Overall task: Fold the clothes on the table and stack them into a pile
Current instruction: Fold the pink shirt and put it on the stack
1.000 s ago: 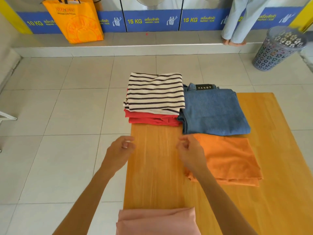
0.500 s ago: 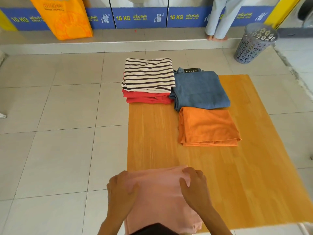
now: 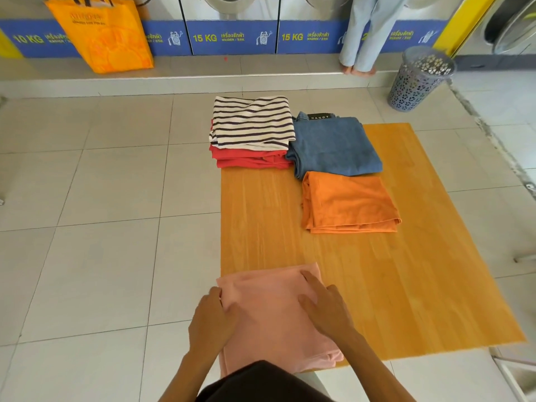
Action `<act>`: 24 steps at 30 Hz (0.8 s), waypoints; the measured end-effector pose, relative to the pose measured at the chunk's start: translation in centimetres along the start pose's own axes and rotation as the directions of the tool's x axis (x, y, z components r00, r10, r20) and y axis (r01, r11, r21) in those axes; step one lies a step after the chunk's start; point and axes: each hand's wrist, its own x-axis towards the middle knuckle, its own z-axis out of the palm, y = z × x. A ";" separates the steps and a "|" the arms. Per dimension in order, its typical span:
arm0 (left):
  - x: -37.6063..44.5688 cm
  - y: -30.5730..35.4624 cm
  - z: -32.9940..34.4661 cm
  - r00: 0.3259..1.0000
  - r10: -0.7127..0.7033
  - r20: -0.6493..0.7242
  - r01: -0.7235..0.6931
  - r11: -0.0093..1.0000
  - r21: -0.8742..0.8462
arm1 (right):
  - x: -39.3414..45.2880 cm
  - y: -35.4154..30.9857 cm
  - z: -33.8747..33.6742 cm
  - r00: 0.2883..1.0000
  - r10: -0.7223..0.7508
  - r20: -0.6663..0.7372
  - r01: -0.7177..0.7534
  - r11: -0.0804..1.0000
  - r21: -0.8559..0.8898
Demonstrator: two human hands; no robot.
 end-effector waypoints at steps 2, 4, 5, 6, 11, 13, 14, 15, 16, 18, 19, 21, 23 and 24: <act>0.1 0.0 -0.2 0.980 0.062 -0.188 -0.076 0.995 -0.067 | 0.1 0.2 0.2 1.000 -0.015 -0.021 0.016 1.000 0.016; 0.3 -0.1 -0.3 0.954 0.157 -0.257 -0.178 0.982 -0.057 | 0.1 0.3 0.3 0.999 -0.024 -0.036 0.025 0.999 0.028; 0.4 -0.2 -0.4 0.949 0.218 -0.229 -0.226 0.974 -0.008 | 0.1 0.3 0.5 0.999 -0.025 -0.043 0.027 0.999 0.030; 0.5 -0.3 -0.3 0.945 0.273 -0.179 -0.266 0.962 0.062 | 0.1 0.4 0.6 0.998 -0.026 -0.049 0.027 0.999 0.030; 1.5 -0.1 0.1 0.952 0.306 -0.006 -0.305 0.949 0.086 | 0.4 0.7 0.7 0.997 -0.033 -0.072 0.036 0.999 0.033; 2.2 -0.2 -0.6 0.939 0.337 -0.062 -0.335 0.941 0.040 | 0.5 0.8 0.8 0.997 -0.036 -0.074 0.039 0.998 0.042; 2.5 -0.3 -0.9 0.932 0.346 -0.105 -0.345 0.938 0.026 | 0.5 0.8 0.8 0.997 -0.034 -0.074 0.038 0.998 0.043; 2.7 -0.4 -1.3 0.929 0.340 -0.145 -0.343 0.939 0.006 | 0.6 0.9 0.8 0.997 -0.035 -0.075 0.038 0.998 0.044; 2.9 -0.4 -1.5 0.927 0.329 -0.179 -0.337 0.941 -0.019 | 0.6 1.0 0.8 0.997 -0.034 -0.074 0.038 0.998 0.048; 2.8 -0.2 -1.2 0.940 0.274 -0.205 -0.294 0.953 -0.071 | 0.7 1.1 0.8 0.997 -0.034 -0.073 0.038 0.997 0.063; 2.7 -0.1 -0.9 0.955 0.224 -0.194 -0.246 0.964 -0.097 | 0.7 1.1 0.8 0.997 -0.035 -0.073 0.041 0.997 0.073; 2.3 0.0 -0.2 0.986 0.100 -0.137 -0.118 0.984 -0.135 | 0.6 1.1 0.8 0.996 -0.038 -0.075 0.045 0.995 0.092; 1.8 -0.3 0.4 0.998 -0.011 -0.059 0.002 0.988 -0.155 | 0.4 1.1 0.8 0.996 -0.041 -0.080 0.049 0.993 0.104; 1.4 -0.5 0.8 0.999 -0.032 -0.034 0.027 0.989 -0.143 | 0.4 1.2 0.8 0.996 -0.044 -0.080 0.053 0.993 0.107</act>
